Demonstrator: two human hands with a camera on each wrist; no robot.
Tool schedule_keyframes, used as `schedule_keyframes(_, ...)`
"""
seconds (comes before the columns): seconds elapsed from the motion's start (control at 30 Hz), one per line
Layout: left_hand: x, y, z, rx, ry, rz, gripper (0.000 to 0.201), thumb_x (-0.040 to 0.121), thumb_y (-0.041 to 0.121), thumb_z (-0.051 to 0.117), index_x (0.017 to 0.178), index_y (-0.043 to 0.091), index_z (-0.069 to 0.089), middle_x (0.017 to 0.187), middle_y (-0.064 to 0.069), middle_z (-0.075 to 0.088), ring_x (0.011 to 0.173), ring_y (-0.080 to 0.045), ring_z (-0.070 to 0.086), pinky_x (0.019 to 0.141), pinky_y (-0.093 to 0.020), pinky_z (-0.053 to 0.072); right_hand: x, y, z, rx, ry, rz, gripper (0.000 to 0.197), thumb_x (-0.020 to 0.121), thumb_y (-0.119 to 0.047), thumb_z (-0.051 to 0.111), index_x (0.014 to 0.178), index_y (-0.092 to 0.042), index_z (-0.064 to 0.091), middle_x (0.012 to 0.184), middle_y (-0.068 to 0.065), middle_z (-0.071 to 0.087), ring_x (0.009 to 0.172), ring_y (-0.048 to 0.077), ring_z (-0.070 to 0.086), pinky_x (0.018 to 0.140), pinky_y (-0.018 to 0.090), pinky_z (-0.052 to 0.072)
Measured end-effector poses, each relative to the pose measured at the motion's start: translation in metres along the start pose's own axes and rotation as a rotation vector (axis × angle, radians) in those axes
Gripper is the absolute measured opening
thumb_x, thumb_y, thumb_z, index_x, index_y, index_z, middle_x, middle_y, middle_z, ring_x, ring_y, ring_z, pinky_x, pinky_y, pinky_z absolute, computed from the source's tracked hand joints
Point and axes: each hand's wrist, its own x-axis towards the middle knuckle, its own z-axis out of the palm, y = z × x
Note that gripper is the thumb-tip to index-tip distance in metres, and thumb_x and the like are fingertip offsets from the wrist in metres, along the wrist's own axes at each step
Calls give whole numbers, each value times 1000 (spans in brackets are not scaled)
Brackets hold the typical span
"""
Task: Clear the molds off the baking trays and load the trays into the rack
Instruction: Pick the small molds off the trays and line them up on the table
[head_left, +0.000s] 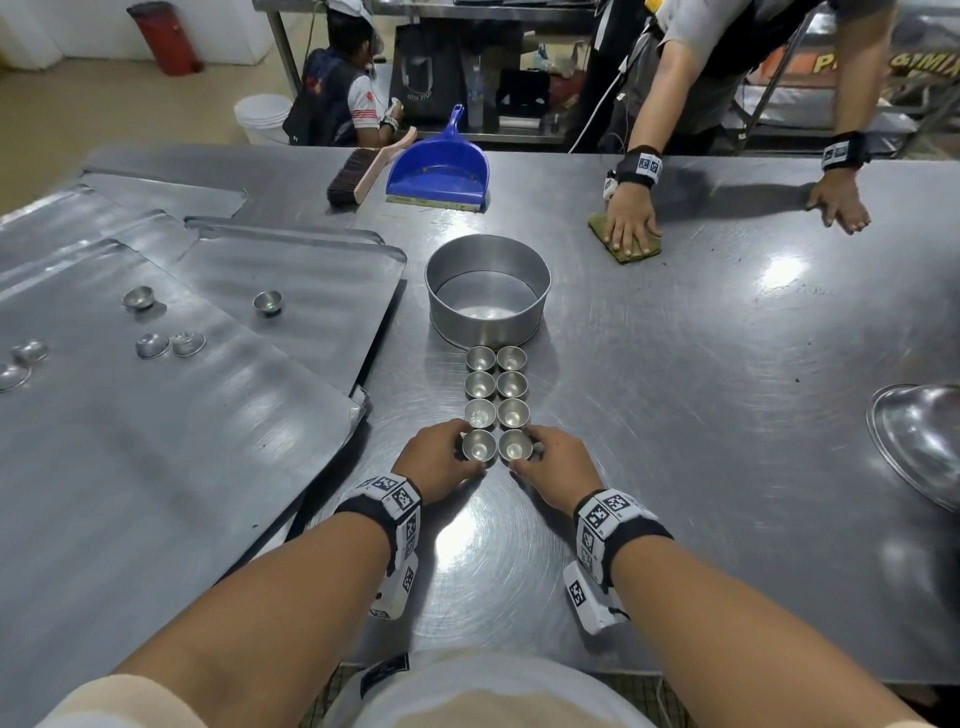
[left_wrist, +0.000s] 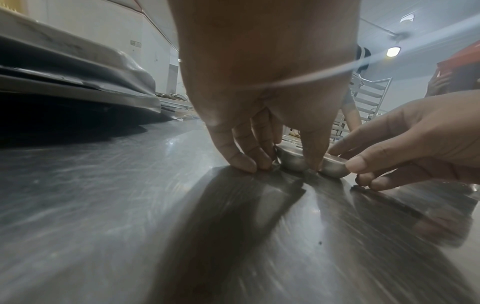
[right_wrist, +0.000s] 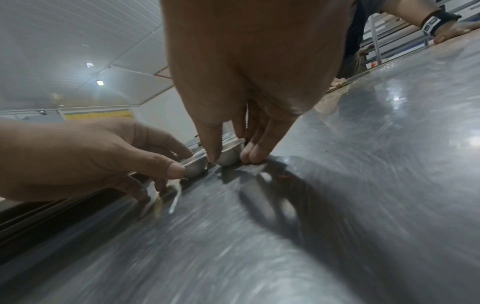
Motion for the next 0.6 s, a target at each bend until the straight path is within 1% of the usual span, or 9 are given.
schedule_keyframes(0.1, 0, -2, 1, -1, -10, -11, 48, 80, 36, 80, 122, 25, 61, 97, 12, 65, 90, -11, 64, 81, -29, 49, -1, -1, 0, 7, 6, -13, 40, 81, -36, 76, 119, -25, 69, 108, 1, 71, 94, 20, 66, 87, 41, 54)
schedule_keyframes(0.2, 2, -2, 1, 6, -19, -19, 49, 80, 37, 80, 124, 25, 60, 104, 7, 70, 91, -12, 65, 84, -32, 52, -1, -2, 0, 6, 8, -17, 40, 81, -37, 75, 118, -26, 69, 107, 0, 71, 94, 20, 66, 87, 42, 55)
schedule_keyframes(0.27, 2, -2, 1, 12, -22, -22, 50, 80, 38, 79, 124, 25, 60, 106, 6, 70, 93, -14, 66, 85, -34, 53, -1, -3, 0, 8, 1, -8, 40, 81, -37, 75, 118, -26, 68, 107, 0, 71, 94, 20, 67, 87, 43, 55)
schedule_keyframes(0.43, 2, -2, 0, 12, -24, -25, 54, 80, 42, 80, 127, 25, 59, 107, 6, 70, 93, -12, 65, 83, -30, 51, -2, -3, -3, 36, -8, 26, 52, 78, -38, 79, 126, -27, 63, 115, -1, 71, 103, 19, 67, 93, 43, 55)
schedule_keyframes(0.53, 0, 0, -4, 1, -29, -30, 60, 79, 44, 81, 131, 24, 57, 102, 8, 67, 93, -12, 65, 85, -32, 52, -4, -3, -7, 26, -3, 40, 55, 78, -39, 79, 128, -28, 62, 120, -1, 69, 108, 18, 65, 95, 40, 53)
schedule_keyframes(0.6, -2, 2, -7, -3, -45, -34, 66, 79, 47, 81, 135, 24, 54, 103, 6, 66, 94, -13, 65, 87, -33, 52, -5, -4, -12, -7, 10, 48, 52, 82, -41, 76, 130, -26, 61, 120, -1, 66, 109, 17, 63, 94, 36, 52)
